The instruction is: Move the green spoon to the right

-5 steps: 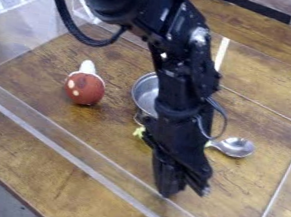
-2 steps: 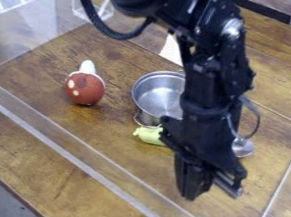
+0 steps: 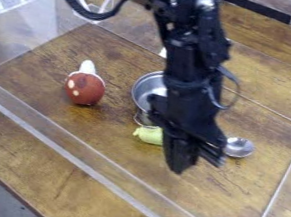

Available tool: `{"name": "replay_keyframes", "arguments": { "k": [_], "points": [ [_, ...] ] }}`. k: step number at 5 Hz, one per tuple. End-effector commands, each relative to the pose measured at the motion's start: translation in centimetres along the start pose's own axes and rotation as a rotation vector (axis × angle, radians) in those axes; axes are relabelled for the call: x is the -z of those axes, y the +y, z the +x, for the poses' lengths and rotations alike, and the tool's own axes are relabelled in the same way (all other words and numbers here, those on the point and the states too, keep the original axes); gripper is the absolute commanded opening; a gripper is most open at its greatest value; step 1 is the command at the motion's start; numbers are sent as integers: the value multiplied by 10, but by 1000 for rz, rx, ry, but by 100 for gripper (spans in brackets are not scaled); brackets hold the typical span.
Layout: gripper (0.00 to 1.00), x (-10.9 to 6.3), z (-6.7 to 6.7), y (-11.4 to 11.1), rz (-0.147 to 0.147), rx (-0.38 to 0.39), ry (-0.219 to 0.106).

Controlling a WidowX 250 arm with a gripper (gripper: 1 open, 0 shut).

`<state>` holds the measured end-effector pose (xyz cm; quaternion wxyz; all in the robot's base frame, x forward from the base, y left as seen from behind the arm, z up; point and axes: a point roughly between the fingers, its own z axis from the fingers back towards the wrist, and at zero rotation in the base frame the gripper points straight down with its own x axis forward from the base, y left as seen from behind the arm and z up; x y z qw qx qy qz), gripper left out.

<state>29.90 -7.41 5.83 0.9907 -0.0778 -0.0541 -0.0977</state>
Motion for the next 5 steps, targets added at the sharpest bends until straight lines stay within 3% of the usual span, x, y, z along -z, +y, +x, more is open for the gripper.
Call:
{"name": "replay_keyframes", "arguments": {
  "k": [1, 3, 5],
  "points": [
    [0, 6, -4, 26, -6, -26, -30],
    [0, 18, -3, 14, -26, -82, -30],
    [0, 17, -6, 2, -32, 14, 9]
  ]
}}
